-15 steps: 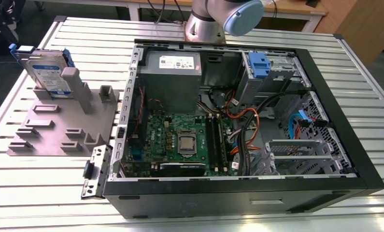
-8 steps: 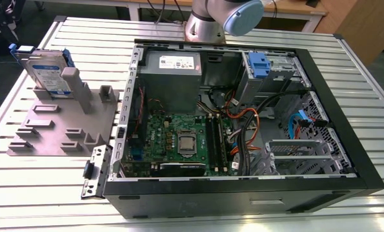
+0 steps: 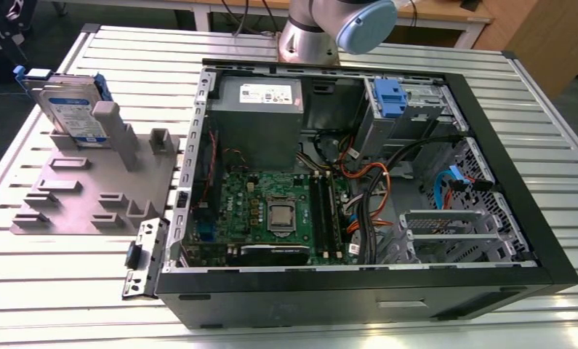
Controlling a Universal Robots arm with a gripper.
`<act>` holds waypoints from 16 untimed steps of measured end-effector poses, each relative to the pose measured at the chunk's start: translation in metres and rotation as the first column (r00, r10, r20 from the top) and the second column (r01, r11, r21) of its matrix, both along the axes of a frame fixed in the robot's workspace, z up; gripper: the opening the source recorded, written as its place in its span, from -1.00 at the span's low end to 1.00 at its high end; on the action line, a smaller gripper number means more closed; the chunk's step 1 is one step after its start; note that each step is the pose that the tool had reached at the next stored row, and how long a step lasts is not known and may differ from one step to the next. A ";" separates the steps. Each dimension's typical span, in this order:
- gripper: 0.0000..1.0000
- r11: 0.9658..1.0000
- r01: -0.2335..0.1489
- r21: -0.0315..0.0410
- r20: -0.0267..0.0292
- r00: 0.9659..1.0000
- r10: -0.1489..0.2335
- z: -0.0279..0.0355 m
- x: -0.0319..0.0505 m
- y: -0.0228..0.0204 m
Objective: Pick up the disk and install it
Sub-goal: 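Pick up the disk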
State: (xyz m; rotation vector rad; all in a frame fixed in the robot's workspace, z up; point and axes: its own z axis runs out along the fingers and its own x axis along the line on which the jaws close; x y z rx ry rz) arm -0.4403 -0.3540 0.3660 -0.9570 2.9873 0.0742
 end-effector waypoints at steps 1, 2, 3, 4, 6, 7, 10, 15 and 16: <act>-0.79 1.000 -0.013 0.000 0.000 1.000 0.013 0.0000 0.0000 0.0000; -0.79 1.000 -0.025 0.000 0.000 1.000 0.025 0.0000 0.0000 0.0000; -0.79 0.999 -0.036 0.000 0.000 0.999 0.036 0.0000 0.0000 0.0000; -0.79 0.999 -0.045 0.000 0.000 0.999 0.045 0.0000 0.0000 0.0000; -0.79 0.998 -0.062 0.000 0.000 0.998 0.062 0.0000 0.0000 0.0000; -0.79 0.998 -0.070 0.000 0.000 0.998 0.070 0.0000 0.0000 0.0000; -0.79 0.996 -0.090 0.000 0.000 0.996 0.090 0.0000 0.0000 0.0000; -0.79 0.993 -0.117 0.000 0.000 0.993 0.117 0.0000 0.0000 0.0000; -0.79 0.992 -0.122 0.000 0.000 0.992 0.122 0.0000 0.0000 0.0000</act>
